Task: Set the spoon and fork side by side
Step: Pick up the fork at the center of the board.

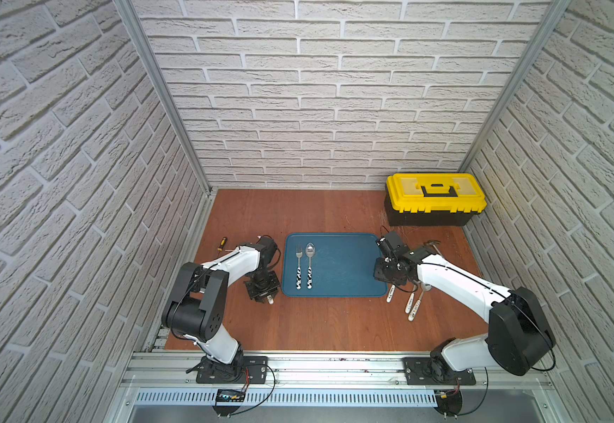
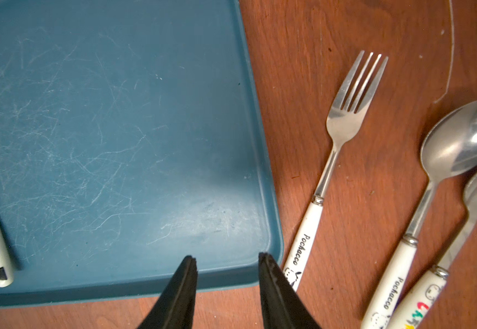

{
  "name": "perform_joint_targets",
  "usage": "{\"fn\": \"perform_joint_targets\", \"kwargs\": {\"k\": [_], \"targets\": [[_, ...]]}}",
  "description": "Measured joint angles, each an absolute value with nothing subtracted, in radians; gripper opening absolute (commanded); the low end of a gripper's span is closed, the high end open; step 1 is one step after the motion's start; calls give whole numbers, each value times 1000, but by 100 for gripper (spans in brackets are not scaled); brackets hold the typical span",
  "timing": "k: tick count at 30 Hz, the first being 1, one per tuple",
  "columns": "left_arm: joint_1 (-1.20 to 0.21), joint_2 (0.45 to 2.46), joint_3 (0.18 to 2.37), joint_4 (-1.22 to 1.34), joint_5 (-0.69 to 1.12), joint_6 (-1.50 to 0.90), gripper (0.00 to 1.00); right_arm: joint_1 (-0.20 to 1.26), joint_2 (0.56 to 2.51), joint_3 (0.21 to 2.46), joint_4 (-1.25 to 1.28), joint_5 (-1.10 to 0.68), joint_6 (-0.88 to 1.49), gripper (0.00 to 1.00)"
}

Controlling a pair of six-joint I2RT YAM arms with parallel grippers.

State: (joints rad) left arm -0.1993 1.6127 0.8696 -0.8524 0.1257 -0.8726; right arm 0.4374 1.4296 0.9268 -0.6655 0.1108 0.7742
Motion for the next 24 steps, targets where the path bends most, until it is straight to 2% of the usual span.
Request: {"fn": "perform_joint_targets", "kwargs": {"k": [4,16,24], "targets": [[-199,1612,869,-860,114,-862,24,436,1429,923,-661,107,774,41],[-202,1609,868,-887,52,-838,21,434,1417,918,-644,94,774,40],[-256,1609,923,-934,3,-817,21,434,1417,908,-635,84,774,40]]}}
